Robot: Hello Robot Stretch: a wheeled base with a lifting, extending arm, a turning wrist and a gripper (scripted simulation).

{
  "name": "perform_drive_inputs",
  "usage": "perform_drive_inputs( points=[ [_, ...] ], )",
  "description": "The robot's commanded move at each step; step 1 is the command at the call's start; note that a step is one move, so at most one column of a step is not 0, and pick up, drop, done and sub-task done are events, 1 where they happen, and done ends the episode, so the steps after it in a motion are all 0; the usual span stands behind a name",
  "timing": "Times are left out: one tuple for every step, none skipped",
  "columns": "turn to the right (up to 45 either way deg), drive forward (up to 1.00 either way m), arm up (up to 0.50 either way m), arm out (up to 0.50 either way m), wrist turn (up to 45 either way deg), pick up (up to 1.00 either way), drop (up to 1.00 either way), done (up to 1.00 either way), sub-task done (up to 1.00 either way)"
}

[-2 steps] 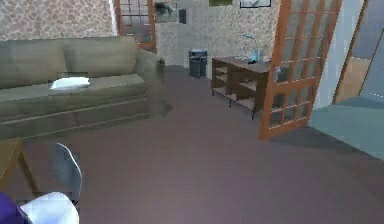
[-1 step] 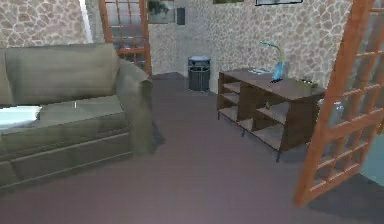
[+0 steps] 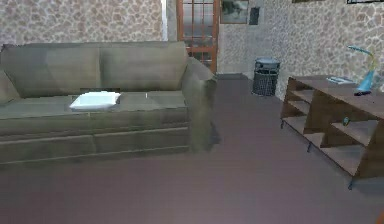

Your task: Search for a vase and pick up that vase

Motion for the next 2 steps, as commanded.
perform_drive_inputs(
  points=[
    [0.0,0.05,0.00,0.00,0.0,0.00,0.00,0.00,0.00],
    [-9.0,0.00,0.00,0.00,0.0,0.00,0.00,0.00,0.00]
  ],
)
